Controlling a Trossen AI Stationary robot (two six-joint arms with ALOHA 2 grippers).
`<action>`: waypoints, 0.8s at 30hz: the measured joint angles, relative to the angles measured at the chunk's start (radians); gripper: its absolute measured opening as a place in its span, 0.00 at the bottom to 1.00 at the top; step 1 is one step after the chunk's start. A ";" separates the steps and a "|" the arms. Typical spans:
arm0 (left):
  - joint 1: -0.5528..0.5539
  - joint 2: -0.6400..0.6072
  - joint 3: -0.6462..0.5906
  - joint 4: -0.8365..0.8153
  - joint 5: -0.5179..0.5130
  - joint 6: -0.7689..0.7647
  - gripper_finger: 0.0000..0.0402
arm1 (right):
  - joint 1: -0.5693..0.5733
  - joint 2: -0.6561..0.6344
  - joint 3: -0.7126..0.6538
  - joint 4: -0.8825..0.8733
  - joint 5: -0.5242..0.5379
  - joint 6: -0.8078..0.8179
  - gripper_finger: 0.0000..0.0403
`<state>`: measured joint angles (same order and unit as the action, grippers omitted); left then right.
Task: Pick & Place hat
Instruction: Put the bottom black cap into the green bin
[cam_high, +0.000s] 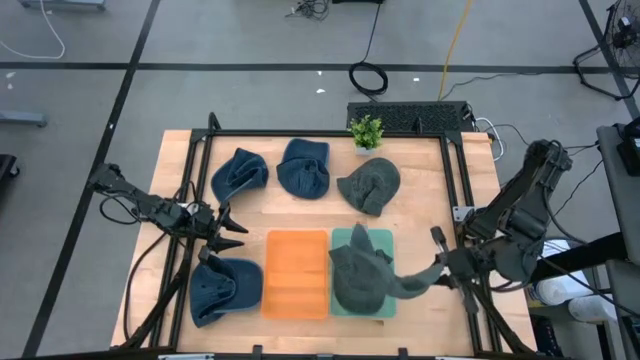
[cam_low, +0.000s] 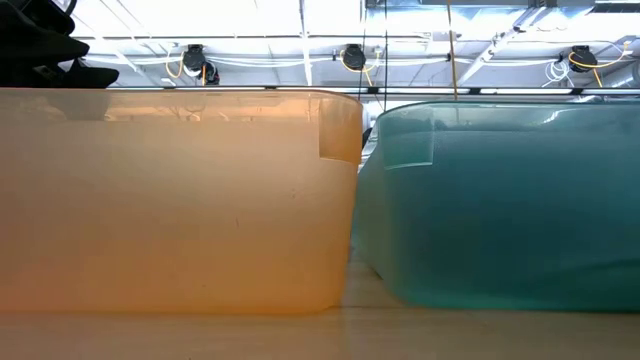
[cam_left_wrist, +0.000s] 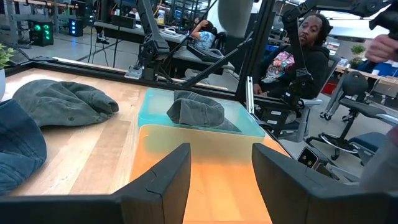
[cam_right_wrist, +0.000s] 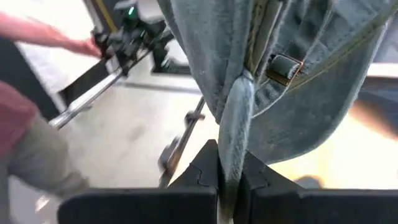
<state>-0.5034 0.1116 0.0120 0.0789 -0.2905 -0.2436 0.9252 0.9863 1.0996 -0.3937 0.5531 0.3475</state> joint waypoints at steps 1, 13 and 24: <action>0.000 0.000 0.000 0.000 0.000 0.000 0.45 | -0.014 0.000 0.000 0.020 0.004 -0.017 0.00; 0.000 0.000 0.000 0.004 -0.076 0.002 0.45 | -0.312 0.089 0.000 0.275 -0.127 -0.129 0.00; 0.000 0.000 0.000 0.103 -0.079 -0.028 0.45 | -0.538 0.236 0.000 0.602 -0.356 -0.241 0.00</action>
<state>-0.5036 0.1116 0.0122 0.1818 -0.3691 -0.2712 0.3875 1.2222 1.1000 0.2085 0.1967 0.1069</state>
